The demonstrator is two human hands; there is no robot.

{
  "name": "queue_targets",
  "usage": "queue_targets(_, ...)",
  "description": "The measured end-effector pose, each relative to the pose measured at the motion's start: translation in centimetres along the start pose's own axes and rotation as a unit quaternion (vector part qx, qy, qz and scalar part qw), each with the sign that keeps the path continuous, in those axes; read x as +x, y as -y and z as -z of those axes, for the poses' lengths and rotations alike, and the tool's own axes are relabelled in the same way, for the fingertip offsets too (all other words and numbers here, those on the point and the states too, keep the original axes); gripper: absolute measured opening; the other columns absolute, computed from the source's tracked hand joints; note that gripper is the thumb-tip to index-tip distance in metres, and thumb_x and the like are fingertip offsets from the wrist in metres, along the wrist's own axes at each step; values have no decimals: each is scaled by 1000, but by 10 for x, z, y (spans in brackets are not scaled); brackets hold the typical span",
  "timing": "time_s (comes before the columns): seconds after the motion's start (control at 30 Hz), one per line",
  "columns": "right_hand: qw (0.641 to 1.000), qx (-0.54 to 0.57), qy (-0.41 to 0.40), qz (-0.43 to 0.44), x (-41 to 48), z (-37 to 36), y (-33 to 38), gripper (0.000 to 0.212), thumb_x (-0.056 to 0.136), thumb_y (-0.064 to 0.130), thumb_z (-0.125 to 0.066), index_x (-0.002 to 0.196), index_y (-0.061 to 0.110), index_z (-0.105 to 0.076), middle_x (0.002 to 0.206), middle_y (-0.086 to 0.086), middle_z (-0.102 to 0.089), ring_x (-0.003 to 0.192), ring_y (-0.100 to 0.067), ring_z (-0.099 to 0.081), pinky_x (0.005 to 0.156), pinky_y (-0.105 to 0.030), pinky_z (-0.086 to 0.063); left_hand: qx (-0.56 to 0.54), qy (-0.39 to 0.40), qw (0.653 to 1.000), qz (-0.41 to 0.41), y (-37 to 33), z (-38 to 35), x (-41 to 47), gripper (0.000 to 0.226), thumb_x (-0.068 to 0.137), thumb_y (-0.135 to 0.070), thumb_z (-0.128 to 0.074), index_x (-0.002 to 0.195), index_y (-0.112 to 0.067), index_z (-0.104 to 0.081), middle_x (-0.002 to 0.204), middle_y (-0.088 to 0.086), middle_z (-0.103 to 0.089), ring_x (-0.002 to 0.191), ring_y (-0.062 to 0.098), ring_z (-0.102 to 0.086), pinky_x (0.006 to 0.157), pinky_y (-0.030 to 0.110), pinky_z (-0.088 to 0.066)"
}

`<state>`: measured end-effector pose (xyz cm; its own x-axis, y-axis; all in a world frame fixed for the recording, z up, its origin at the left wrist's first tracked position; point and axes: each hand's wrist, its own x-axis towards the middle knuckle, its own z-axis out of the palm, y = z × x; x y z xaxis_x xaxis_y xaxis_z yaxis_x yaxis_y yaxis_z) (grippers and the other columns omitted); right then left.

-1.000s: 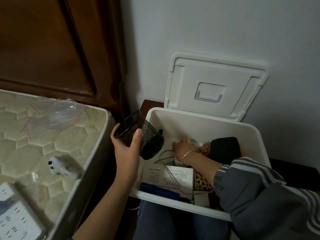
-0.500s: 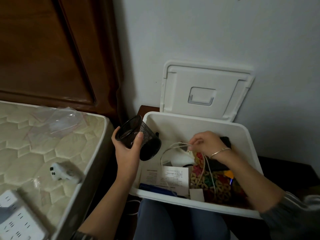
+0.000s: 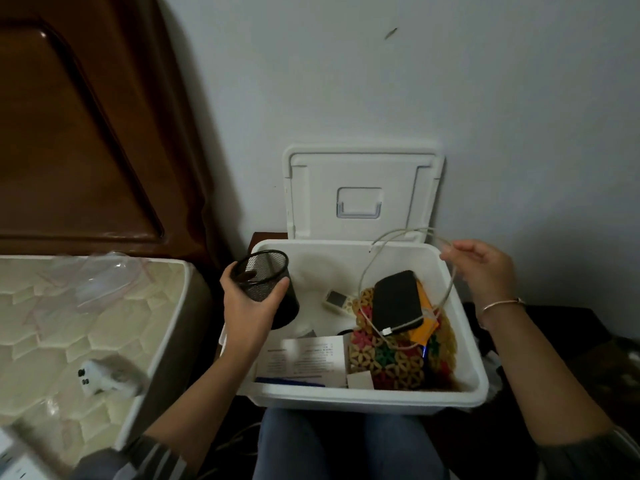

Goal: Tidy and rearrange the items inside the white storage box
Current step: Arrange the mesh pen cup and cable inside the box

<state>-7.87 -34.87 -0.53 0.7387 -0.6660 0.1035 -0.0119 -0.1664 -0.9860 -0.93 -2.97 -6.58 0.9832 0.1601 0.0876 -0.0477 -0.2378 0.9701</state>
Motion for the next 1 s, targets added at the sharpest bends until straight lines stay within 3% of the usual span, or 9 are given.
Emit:
queue_targets(0.07,1000,-5,-15,-9,1,0,-13,19,76,8,-74,73,25,-67,69,9,-71,58,7,-64,58,-11,-51,16,15,1000,-2,-2,-16,0,88,66,-44,-83,137,-29,-31,123,-8,-54,110,9,-55,83,12,-44)
queue_targets(0.2,1000,-4,-19,-21,1,-7,-41,16,80,11,-72,75,25,-66,77,3,-73,68,0,-66,63,-10,-50,50,16,999,12,6,-50,3,85,62,-32,-88,130,-16,-39,115,-3,-57,108,15,-58,89,25,-46)
queue_targets(0.3,999,-24,-23,-15,-3,-10,-56,11,81,17,-72,78,27,-67,85,-4,-72,81,-14,-68,75,-25,-53,76,25,996,23,17,-70,9,83,62,-24,-89,128,-13,-39,113,-2,-54,111,19,-57,87,25,-44)
queue_targets(0.37,999,-40,-31,-10,-7,-11,-62,9,81,18,-72,81,26,-67,83,2,-71,82,-14,-67,77,-30,-53,96,37,994,26,24,-80,14,91,63,-22,-89,135,-11,-35,124,3,-53,119,22,-53,97,30,-44)
queue_targets(0.5,998,-55,-38,17,-10,-12,-68,13,82,18,-71,80,30,-65,77,16,-65,74,5,-62,68,-16,-47,146,45,988,0,34,-93,23,94,59,-29,-90,136,-16,-38,129,4,-55,123,23,-50,103,33,-41)
queue_targets(0.63,997,-67,-45,15,-9,-11,-74,7,82,19,-71,86,24,-68,77,19,-64,73,10,-61,65,-9,-44,203,43,978,19,47,-100,30,97,56,-42,-89,136,-18,-39,130,7,-55,125,28,-48,104,48,-44)
queue_targets(0.77,997,-64,-48,7,-10,-11,-76,11,82,20,-71,85,29,-66,78,18,-65,74,6,-62,67,-13,-45,204,53,977,40,59,-103,34,93,58,-25,-91,135,-16,-40,133,7,-50,126,27,-46,105,49,-43)
queue_targets(1.0,995,-80,-50,24,-13,-10,-75,10,83,21,-71,86,29,-65,77,19,-64,74,10,-60,61,-6,-43,226,67,970,52,66,-104,34,96,64,-13,-88,142,-7,-32,139,13,-35,126,30,-42,109,42,-37)
